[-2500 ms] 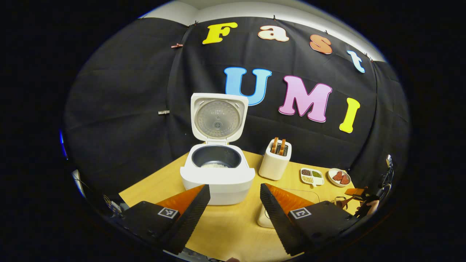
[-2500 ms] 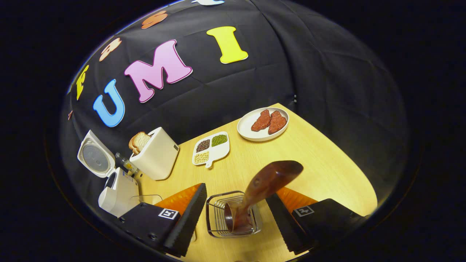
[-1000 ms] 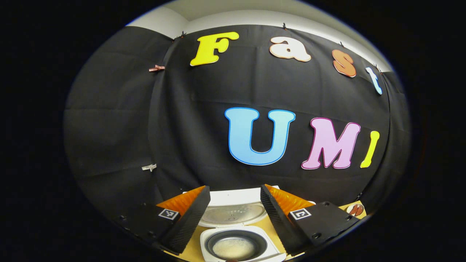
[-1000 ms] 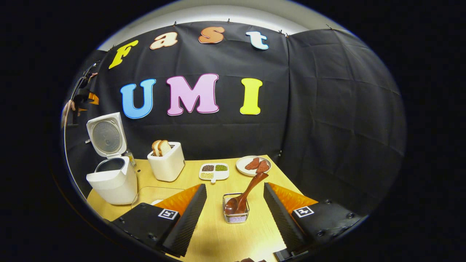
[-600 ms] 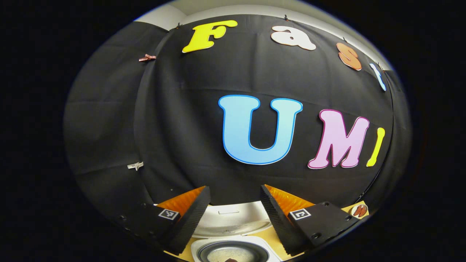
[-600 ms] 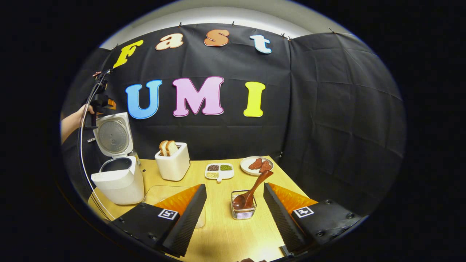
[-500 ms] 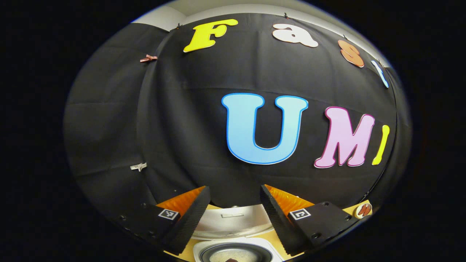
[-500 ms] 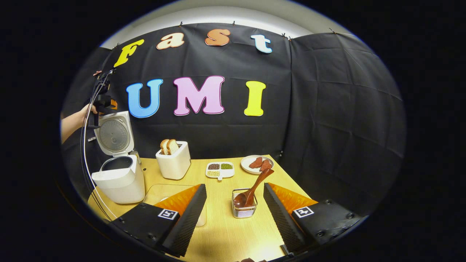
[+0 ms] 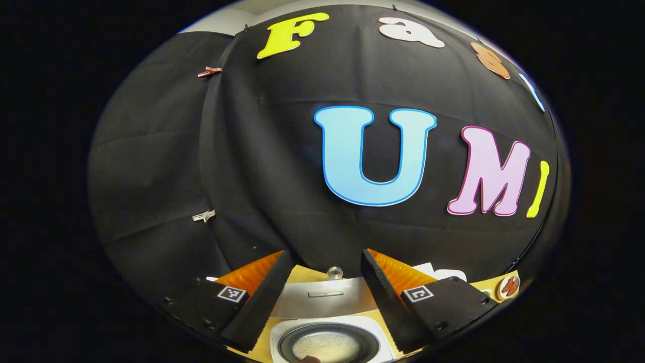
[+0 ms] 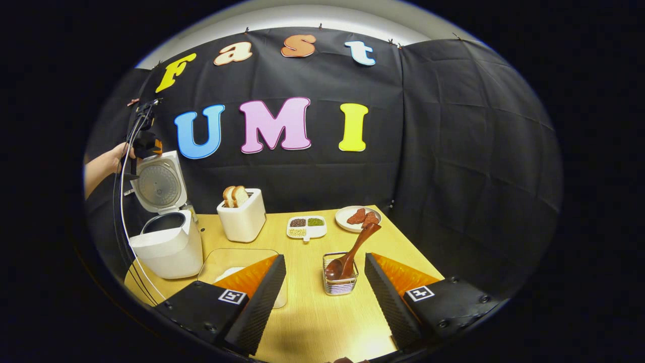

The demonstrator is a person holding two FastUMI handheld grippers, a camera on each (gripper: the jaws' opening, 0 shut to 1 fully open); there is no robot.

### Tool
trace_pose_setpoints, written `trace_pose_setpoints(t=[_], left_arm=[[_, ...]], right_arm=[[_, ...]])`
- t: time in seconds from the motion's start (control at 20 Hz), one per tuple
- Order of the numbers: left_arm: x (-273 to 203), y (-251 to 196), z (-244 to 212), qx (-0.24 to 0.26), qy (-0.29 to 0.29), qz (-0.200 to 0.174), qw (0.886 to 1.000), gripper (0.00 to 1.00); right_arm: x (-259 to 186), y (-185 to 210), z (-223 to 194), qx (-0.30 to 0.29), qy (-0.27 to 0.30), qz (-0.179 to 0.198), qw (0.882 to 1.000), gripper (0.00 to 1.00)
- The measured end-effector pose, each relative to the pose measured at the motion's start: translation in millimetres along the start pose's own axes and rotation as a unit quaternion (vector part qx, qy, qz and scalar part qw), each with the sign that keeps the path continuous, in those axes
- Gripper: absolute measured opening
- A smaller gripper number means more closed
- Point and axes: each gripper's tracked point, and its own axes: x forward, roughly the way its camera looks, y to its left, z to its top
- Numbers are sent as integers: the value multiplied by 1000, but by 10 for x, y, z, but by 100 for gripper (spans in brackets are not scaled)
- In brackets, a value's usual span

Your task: Close the left gripper, press the button to open the rice cooker; take a wooden spoon from the chopstick holder with the right hand, scoop a spoonful of rice and pour it into the rice cooker, then put the wooden spoon back into the chopstick holder.

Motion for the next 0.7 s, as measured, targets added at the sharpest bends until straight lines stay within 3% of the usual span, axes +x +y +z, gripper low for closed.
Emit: trace_pose_setpoints(t=[0.25, 0.7], left_arm=[[-409, -73, -306, -15, 41, 11, 999, 98], [-1042, -238, -1355, -17, 108, 26, 994, 99]], right_arm=[[130, 95, 12, -5, 1, 43, 999, 99], [321, 220, -98, -9, 21, 109, 994, 99]])
